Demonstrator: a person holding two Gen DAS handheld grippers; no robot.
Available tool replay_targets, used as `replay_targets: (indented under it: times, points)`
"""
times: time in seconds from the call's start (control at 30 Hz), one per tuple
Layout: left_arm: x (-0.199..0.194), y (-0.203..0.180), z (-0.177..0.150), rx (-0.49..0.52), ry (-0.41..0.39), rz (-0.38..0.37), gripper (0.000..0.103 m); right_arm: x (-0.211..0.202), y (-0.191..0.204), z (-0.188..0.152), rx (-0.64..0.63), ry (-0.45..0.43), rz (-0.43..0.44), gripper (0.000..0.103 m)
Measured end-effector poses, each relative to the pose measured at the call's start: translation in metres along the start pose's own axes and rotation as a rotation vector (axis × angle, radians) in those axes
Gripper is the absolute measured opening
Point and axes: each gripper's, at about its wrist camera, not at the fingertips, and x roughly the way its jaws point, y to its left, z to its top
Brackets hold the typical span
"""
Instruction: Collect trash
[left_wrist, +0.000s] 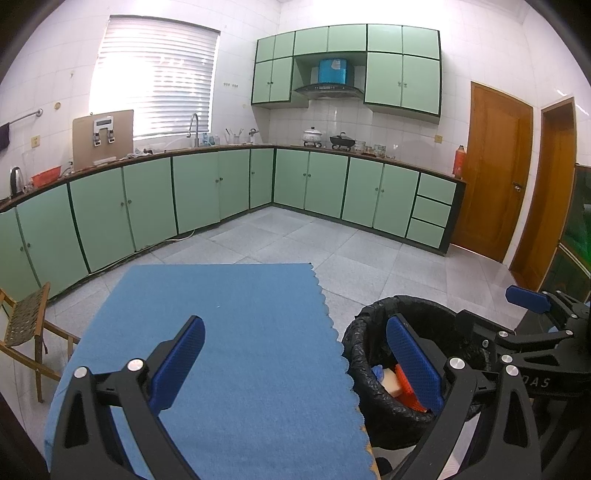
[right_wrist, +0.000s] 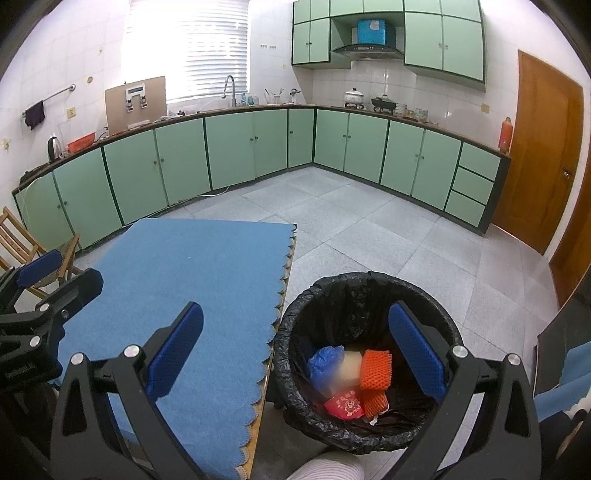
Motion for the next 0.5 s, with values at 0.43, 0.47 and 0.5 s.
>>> replay_targets:
  times: [0.43,0.47,0.5]
  points:
    - [0.0030,-0.0043,-0.0008,0.005,0.010,-0.004,0.097,0.0039,-0.0013,-0.0006,0.001,0.006,-0.001,0.098]
    - [0.0032,-0.0049,-0.0019,0.005,0.010,-0.004,0.097,0.0039,-0.0014,-0.0006,0.000,0.006,-0.001,0.098]
    - [0.0034,-0.0048,-0.0022,0.004,0.010,-0.004,0.097,0.0041,-0.0010,-0.0008,0.001,0.006,-0.002,0.098]
